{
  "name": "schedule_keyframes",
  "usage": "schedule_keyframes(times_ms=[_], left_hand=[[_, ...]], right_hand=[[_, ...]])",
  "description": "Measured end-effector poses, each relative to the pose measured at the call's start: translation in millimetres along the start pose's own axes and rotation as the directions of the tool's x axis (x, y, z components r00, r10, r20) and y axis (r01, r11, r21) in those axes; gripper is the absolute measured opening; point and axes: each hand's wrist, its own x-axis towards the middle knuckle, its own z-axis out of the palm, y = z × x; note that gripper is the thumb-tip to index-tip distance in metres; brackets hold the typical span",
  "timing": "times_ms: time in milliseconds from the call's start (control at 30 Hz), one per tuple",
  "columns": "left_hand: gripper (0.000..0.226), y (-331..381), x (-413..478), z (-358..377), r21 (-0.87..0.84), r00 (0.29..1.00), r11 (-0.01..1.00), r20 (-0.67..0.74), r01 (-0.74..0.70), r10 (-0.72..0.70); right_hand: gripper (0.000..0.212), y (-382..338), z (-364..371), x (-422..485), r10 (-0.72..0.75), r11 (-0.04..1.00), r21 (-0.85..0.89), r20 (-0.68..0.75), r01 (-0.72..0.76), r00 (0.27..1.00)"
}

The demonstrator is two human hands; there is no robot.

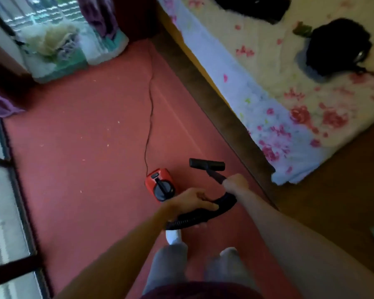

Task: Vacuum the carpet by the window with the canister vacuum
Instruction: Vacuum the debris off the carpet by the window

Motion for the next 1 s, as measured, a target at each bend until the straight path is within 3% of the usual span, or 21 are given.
schedule_keyframes(times_ms=[67,133,233,467,733,900,1000], left_hand=[[0.053,6.2,4.4,-3.1,0.006,0.996,1.0,0.078,0.03,-0.03],[0.051,12.1,10.0,-2.3,-0.001,0.98,0.997,0.187,0.076,-0.074],[0.046,20.0,19.9,7.5,0.074,0.937,0.99,0.322,0.121,-0.139],[0.035,10.5,20.5,57.6,0.366,0.82,0.928,0.509,0.07,-0.262],[0.028,-32.1,-33.6,89.7,0.569,0.71,0.793,0.649,-0.216,-0.273],[0.033,-64.6,-59.1,85.3,0.655,0.602,0.688,0.697,-0.312,-0.39],[0.03,-87.8,-62.3,76.1,0.662,0.492,0.647,0.736,-0.38,-0.464]], right_hand=[[0.05,9.5,-1.3,-6.1,0.079,0.99,0.122,-0.023,-0.076,0.997],[0.054,24.5,-3.2,-12.8,0.154,0.954,0.263,-0.024,-0.143,0.988],[0.039,56.7,-3.0,-24.2,0.273,0.869,0.432,-0.011,-0.242,0.962],[0.042,143.5,35.0,-74.9,0.534,0.545,0.757,0.018,-0.36,0.845],[0.04,194.8,128.1,-176.7,0.715,0.026,0.986,0.096,-0.164,0.692],[0.039,187.5,191.9,-232.0,0.803,-0.242,0.97,0.211,-0.019,0.557],[0.038,174.0,238.6,-256.1,0.828,-0.379,0.925,0.333,0.012,0.452]])
